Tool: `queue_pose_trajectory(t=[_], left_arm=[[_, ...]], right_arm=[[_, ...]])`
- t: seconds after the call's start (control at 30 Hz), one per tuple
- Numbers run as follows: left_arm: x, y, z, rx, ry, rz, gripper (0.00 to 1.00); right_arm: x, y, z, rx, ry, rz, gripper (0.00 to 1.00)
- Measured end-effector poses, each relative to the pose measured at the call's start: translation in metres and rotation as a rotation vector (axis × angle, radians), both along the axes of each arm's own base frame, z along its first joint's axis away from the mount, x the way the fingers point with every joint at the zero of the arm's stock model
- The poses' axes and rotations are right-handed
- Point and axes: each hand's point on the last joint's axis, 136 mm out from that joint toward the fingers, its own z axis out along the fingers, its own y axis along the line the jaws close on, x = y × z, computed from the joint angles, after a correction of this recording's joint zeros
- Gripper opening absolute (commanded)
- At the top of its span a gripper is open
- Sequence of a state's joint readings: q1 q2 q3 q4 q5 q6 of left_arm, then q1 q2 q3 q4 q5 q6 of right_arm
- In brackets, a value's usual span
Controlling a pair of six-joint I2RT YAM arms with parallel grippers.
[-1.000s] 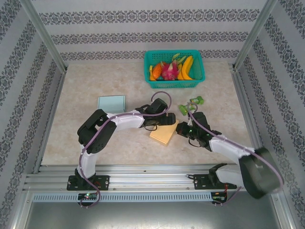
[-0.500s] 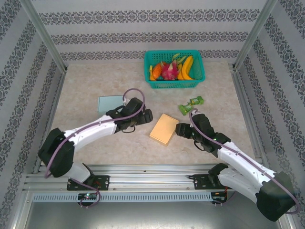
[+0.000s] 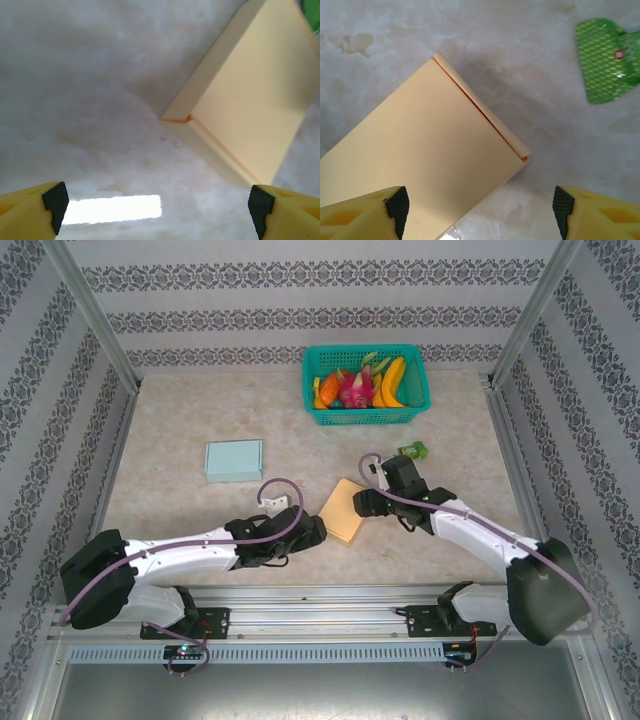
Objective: Fold the paper box
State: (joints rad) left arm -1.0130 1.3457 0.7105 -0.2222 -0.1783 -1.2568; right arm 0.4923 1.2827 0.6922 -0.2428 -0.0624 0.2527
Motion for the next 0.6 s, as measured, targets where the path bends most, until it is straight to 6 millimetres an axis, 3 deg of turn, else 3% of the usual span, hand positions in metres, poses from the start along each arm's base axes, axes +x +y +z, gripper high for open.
queue_pose_trajectory(t=[0.4, 0.6], left_arm=[[0.011, -0.041, -0.025, -0.105, 0.006, 0.034, 0.91], [0.02, -0.055, -0.037, -0.106, 0.02, 0.058, 0.87]], right_arm=[[0.036, 0.005, -0.002, -0.018, 0.011, 0.056, 0.78], [0.042, 0.016, -0.011, 0.011, 0.058, 0.091, 0.76]])
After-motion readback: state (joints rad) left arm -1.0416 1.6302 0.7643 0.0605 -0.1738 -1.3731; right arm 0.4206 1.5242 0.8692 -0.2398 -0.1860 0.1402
